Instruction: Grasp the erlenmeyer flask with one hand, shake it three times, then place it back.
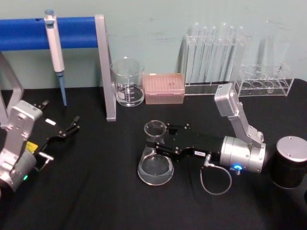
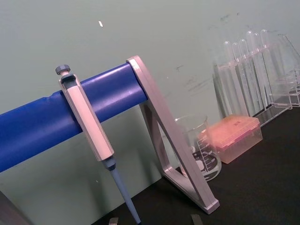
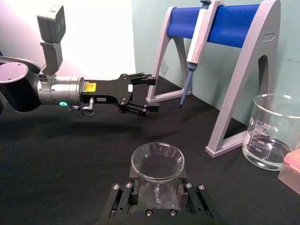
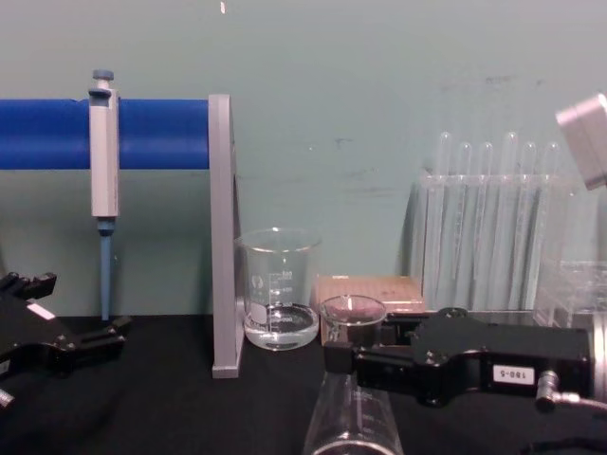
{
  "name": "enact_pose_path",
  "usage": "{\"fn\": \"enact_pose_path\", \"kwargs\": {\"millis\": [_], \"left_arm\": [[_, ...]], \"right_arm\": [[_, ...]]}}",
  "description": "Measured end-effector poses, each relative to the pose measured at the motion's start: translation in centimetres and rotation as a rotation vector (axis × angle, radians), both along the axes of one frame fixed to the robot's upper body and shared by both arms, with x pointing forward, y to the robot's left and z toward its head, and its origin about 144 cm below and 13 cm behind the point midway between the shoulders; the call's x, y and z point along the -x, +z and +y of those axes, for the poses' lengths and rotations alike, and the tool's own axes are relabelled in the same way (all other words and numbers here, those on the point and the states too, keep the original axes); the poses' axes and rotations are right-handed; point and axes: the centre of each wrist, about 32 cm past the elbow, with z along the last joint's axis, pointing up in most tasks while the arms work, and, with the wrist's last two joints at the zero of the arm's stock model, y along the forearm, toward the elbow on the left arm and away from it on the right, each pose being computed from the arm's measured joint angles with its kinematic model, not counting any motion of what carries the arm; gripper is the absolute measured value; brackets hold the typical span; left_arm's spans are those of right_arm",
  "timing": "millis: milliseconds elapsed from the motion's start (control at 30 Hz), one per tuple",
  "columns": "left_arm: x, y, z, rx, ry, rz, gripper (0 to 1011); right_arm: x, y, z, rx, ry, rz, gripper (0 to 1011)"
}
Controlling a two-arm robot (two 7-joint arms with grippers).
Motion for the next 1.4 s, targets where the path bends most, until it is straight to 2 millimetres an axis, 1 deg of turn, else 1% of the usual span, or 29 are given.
{"fn": "enact_pose_path", "kwargs": {"millis": [1400], "left_arm": [[0.00,0.00,0.00,0.000,0.000,0.000,1001]], "right_arm": [[0.15,-0.09,-0.05,0.004,-0.009,0.013,449]]}}
